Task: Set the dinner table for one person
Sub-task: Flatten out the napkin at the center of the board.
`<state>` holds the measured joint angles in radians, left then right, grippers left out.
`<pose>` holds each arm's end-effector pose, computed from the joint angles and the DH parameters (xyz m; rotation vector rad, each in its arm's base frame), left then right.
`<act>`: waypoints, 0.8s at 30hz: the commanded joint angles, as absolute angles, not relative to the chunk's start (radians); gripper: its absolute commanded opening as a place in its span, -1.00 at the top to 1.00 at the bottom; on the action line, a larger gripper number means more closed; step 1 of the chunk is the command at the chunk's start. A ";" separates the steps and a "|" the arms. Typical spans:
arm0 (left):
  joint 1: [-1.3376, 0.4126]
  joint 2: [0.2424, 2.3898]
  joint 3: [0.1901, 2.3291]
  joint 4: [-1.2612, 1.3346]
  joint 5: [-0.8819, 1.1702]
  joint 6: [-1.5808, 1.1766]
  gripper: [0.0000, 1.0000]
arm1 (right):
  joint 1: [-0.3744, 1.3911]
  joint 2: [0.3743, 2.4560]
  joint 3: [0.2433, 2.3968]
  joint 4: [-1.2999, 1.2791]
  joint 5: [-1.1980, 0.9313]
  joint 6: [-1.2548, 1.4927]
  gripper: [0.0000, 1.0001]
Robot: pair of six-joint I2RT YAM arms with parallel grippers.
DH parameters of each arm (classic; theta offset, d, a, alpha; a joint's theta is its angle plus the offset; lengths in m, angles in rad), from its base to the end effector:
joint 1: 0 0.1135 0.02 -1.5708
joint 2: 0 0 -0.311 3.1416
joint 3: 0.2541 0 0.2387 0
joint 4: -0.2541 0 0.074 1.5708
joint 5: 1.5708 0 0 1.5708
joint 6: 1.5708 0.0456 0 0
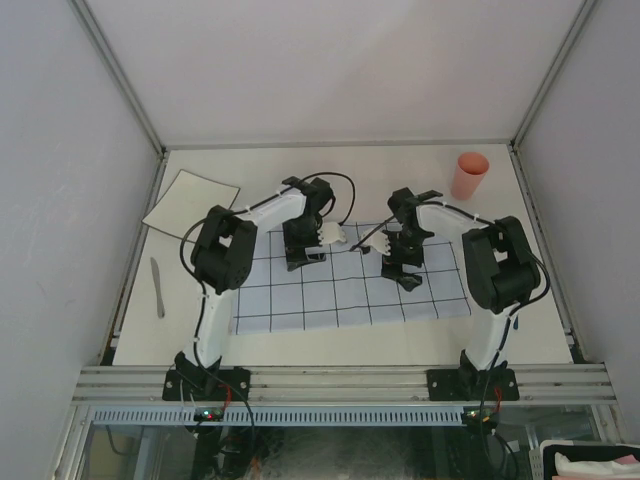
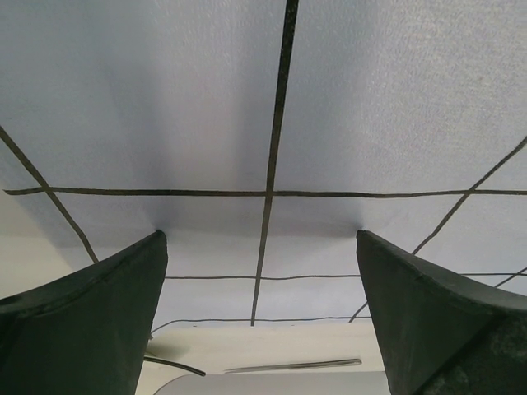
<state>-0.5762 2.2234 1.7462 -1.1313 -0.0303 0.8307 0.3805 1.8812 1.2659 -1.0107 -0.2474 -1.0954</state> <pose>0.3673 -0.2370 0.1883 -2.0060 -2.3636 -0.0392 0.3039 0.1336 0.2072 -2.0657 2.2875 0.3888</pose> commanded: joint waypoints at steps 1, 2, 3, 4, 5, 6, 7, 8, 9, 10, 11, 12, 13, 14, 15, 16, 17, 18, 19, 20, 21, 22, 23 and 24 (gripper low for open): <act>-0.560 2.094 1.720 -1.119 0.064 0.816 -1.00 | 0.369 1.743 1.244 -1.050 -0.357 -1.011 -0.99; -0.555 2.041 1.704 -1.105 0.067 0.799 -1.00 | 0.360 1.696 1.244 -1.019 -0.382 -0.971 -0.99; -0.546 1.987 1.688 -1.090 0.070 0.773 -1.00 | 0.353 1.633 1.245 -0.981 -0.422 -0.938 -0.99; -0.535 1.929 1.675 -1.073 0.075 0.746 -1.00 | 0.349 1.594 1.246 -0.965 -0.473 -0.912 -0.99; -0.522 1.875 1.661 -1.059 0.079 0.719 -1.00 | 0.352 1.556 1.245 -0.950 -0.521 -0.888 -0.99; -0.505 1.825 1.647 -1.045 0.084 0.685 -1.00 | 0.364 1.531 1.244 -0.933 -0.550 -0.863 -0.99; -0.493 1.779 1.632 -1.037 0.094 0.648 -1.00 | 0.394 1.513 1.244 -0.927 -0.554 -0.856 -0.99; -0.457 1.734 1.612 -1.032 0.108 0.630 -1.00 | 0.434 1.501 1.244 -0.928 -0.535 -0.862 -0.99; -0.436 1.687 1.588 -1.022 0.115 0.608 -1.00 | 0.480 1.498 1.244 -0.925 -0.506 -0.866 -0.99; -0.417 1.642 1.545 -1.008 0.113 0.587 -1.00 | 0.534 1.501 1.244 -0.925 -0.486 -0.875 -0.99; -0.396 1.575 1.509 -0.985 0.110 0.567 -1.00 | 0.561 1.510 1.245 -0.933 -0.488 -0.906 -0.99; -0.378 1.521 1.471 -0.966 0.109 0.546 -1.00 | 0.584 1.531 1.247 -0.931 -0.489 -0.925 -0.99; -0.360 1.471 1.431 -0.949 0.102 0.523 -1.00 | 0.606 1.564 1.262 -0.923 -0.476 -0.922 -0.99; -0.344 1.424 1.400 -0.937 0.095 0.505 -1.00 | 0.624 1.607 1.289 -0.927 -0.471 -0.910 -0.99; -0.331 1.375 1.362 -0.927 0.090 0.497 -1.00 | 0.637 1.663 1.324 -0.946 -0.477 -0.902 -0.99; -0.318 1.331 1.322 -0.913 0.076 0.493 -1.00 | 0.646 1.713 1.365 -0.962 -0.486 -0.887 -0.99; -0.309 1.285 1.284 -0.896 0.047 0.486 -1.00 | 0.652 1.766 1.405 -0.966 -0.507 -0.867 -0.99; -0.302 1.246 1.249 -0.883 0.015 0.486 -1.00 | 0.657 1.811 1.443 -0.973 -0.528 -0.858 -0.99; -0.291 1.206 1.220 -0.875 -0.006 0.490 -1.00 | 0.666 1.846 1.473 -0.972 -0.536 -0.855 -0.99; -0.278 1.169 1.192 -0.867 -0.016 0.496 -1.00 | 0.681 1.877 1.494 -0.964 -0.528 -0.856 -0.99; -0.261 1.136 1.166 -0.862 -0.018 0.500 -1.00 | 0.697 1.904 1.509 -0.950 -0.510 -0.863 -0.99; -0.245 1.102 1.146 -0.856 -0.018 0.505 -1.00 | 0.718 1.926 1.520 -0.935 -0.492 -0.869 -0.99; -0.231 1.075 1.128 -0.852 -0.018 0.507 -1.00 | 0.739 1.955 1.534 -0.923 -0.480 -0.874 -0.99; -0.219 1.047 1.114 -0.851 -0.023 0.508 -1.00 | 0.756 1.977 1.552 -0.921 -0.476 -0.876 -0.99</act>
